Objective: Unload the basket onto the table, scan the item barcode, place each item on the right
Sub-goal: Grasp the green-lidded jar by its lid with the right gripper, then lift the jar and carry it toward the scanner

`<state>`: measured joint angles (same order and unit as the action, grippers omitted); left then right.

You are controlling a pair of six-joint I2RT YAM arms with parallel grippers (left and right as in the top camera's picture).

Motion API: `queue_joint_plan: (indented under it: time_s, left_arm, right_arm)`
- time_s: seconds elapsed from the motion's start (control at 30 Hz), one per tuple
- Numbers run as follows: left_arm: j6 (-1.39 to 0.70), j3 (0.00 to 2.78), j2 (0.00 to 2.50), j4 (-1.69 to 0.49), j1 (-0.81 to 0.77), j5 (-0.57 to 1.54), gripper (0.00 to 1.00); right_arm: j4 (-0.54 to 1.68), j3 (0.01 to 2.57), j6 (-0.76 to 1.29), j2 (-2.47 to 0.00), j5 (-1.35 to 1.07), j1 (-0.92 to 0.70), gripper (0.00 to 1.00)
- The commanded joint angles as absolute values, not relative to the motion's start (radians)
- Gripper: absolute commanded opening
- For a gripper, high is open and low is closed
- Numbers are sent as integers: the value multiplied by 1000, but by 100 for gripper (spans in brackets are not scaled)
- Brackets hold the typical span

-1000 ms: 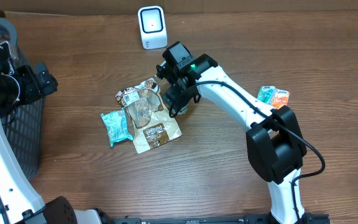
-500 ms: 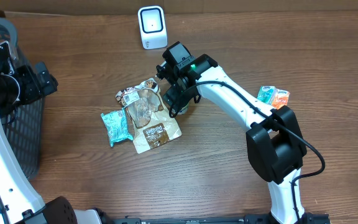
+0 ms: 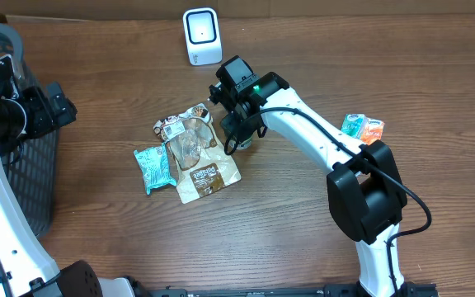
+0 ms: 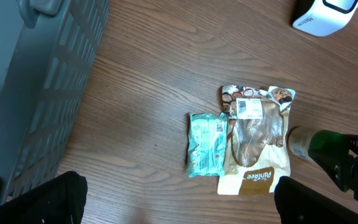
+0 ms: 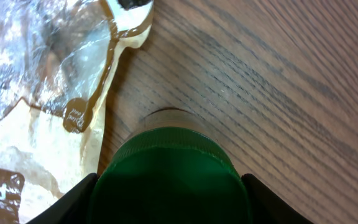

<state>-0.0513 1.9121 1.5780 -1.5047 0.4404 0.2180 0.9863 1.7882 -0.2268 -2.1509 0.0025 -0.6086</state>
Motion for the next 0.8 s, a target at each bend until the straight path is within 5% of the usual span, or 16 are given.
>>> queue_joint_plan:
  time_s: [0.0,0.37,0.77]
  left_arm:
    - [-37,1932,1584,-1507,439,233,100]
    - [-36,1932,1584,-1507,439,233,100]
    - [-36,1932,1584,-1507,439,233,99]
  right_arm:
    - [999,1798,-96,-2155,0,-596,40]
    - [1070,1820,536,-2154,-12,-520,33]
    - [1073,1860,523,-2149,-512,-393,28]
